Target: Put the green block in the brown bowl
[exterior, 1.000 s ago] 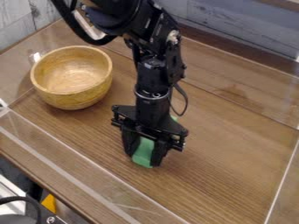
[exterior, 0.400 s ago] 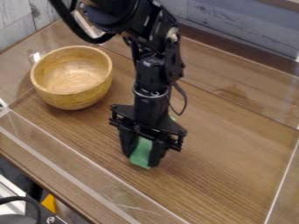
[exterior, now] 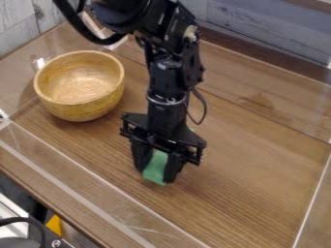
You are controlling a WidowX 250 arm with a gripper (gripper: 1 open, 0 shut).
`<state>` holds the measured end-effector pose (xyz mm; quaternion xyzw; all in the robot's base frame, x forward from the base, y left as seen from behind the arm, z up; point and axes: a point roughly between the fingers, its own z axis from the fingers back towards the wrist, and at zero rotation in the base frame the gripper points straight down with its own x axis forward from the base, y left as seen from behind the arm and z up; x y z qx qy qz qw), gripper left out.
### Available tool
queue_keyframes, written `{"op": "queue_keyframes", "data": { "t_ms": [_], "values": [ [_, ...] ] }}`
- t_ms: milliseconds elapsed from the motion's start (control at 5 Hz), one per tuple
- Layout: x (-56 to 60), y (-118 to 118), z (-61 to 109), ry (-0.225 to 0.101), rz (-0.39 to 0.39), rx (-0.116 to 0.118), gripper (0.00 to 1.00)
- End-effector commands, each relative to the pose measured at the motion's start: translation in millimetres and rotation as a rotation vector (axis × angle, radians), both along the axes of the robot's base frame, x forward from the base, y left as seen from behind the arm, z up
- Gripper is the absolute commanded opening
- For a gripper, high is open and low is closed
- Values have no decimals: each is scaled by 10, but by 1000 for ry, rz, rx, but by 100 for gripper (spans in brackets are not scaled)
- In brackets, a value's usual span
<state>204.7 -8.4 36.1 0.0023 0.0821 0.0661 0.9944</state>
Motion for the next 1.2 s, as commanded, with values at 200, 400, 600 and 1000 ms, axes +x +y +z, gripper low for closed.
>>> {"op": "queue_keyframes", "data": {
  "t_ms": [200, 400, 600, 1000],
  "values": [
    [102, 41, 214, -65, 11, -6, 0],
    [117, 71, 367, -91, 18, -16, 0],
    [170, 178, 696, -147, 49, -34, 0],
    [304, 656, 883, -188, 148, -17, 0]
  ]
}}
